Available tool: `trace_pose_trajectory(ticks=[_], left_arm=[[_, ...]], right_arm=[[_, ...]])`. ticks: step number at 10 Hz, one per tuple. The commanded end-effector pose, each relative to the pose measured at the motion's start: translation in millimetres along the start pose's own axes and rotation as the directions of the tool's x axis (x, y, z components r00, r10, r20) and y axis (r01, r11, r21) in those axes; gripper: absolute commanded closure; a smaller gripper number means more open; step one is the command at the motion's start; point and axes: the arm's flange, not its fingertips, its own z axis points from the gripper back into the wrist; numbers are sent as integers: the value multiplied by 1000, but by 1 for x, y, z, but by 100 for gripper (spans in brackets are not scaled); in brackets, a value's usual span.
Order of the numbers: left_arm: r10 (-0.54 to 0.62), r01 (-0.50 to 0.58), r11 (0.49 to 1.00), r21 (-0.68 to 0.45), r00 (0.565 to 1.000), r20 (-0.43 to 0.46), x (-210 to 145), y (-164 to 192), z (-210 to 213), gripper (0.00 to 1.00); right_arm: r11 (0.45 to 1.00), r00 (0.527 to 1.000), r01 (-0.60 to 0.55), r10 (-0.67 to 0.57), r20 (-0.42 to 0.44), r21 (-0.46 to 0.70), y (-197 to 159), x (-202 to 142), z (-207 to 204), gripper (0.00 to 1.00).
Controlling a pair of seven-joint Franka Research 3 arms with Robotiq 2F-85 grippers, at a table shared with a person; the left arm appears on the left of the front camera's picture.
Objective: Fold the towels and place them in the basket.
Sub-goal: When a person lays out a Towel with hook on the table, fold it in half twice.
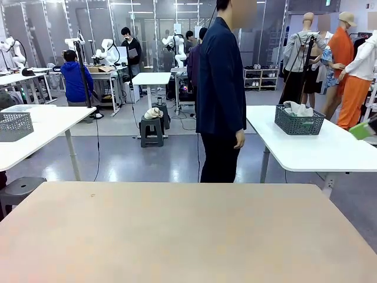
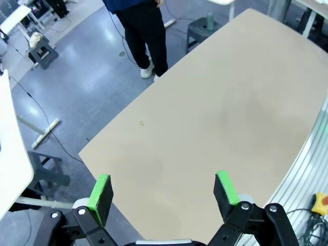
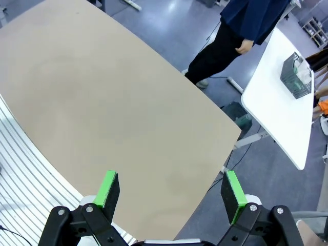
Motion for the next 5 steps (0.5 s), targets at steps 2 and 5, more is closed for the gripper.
trace_pose_trajectory(ticks=[2,5], left_arm=[[0,0,1000,0,1000,0,0,0,0,0],[0,0,1000,0,1000,0,0,0,0,0]], right_arm=[[1000,1000,0,0,0,0,0,0,0,0],[1000,1000,-11,11,9,3,1,3,4,0]])
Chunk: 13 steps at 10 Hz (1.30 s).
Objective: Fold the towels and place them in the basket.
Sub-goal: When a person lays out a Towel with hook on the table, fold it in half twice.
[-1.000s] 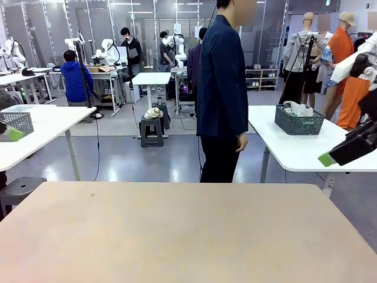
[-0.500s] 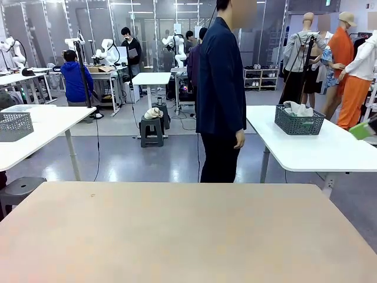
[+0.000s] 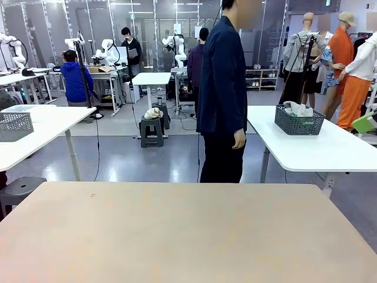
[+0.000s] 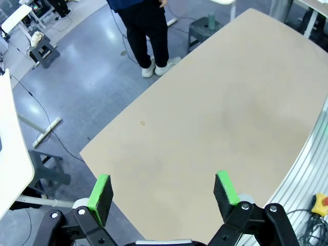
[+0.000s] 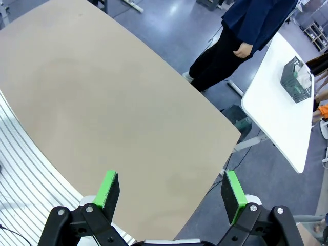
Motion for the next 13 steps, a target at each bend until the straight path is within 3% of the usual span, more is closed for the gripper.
trace_pose_trajectory(ticks=[1,8,11,13], left_arm=[[-4,4,1000,-2,1000,1,1,-1,0,0],[-175,174,976,-133,985,1,57,32,60,0],[-220,212,959,-187,975,-22,60,24,70,0],[-244,243,947,-209,970,21,61,17,65,0]], right_arm=[[997,999,-40,41,-6,69,-7,6,-6,0],[981,987,-155,160,-29,117,-39,64,57,0],[979,990,-141,143,-4,145,-39,72,71,0],[980,993,-120,121,-1,156,-39,75,72,0]])
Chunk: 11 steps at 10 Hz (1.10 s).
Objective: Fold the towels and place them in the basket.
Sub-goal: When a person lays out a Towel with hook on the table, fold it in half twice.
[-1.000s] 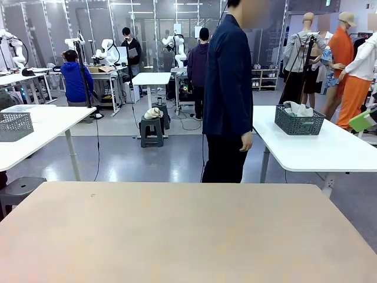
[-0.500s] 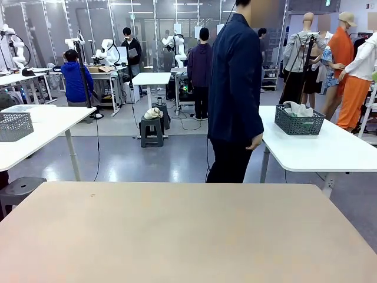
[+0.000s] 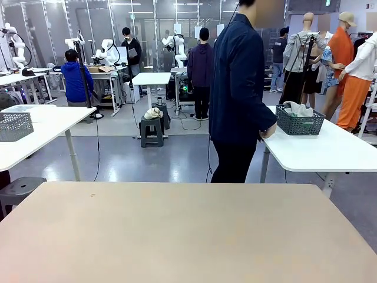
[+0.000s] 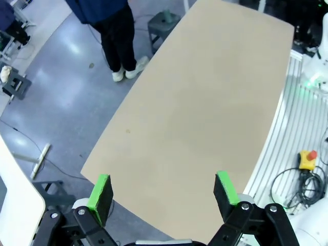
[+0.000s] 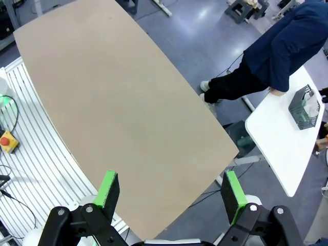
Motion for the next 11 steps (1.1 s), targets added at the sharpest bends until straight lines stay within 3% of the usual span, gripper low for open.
trace_pose_trajectory(ticks=[1,11], left_arm=[[-50,51,998,-24,998,44,4,-4,-6,0],[-27,29,999,-43,999,37,6,-11,-3,0]], right_arm=[[1000,1000,3,-3,-5,31,-1,4,0,0],[1000,1000,-2,2,-4,20,3,5,-6,0]])
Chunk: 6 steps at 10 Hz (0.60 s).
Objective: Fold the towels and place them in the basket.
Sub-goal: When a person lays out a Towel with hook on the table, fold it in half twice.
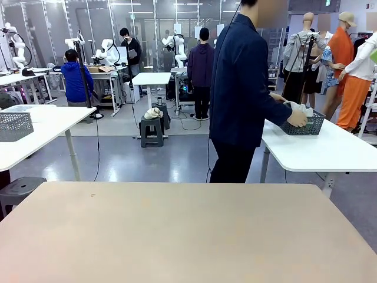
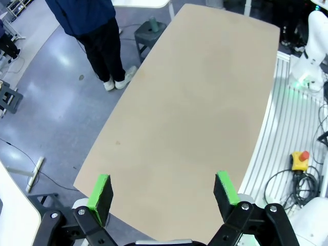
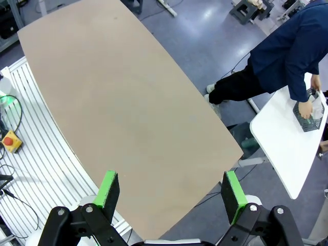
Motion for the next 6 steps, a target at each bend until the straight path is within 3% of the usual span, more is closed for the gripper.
trace_pose_trajectory(ticks=[1,6], left_arm=[[-2,2,1000,1,1000,1,-1,1,0,0],[-2,2,1000,1,1000,1,-1,1,0,0]], right_arm=[[1000,1000,0,0,0,1,0,0,0,0],[1000,1000,0,0,0,1,0,0,0,0]])
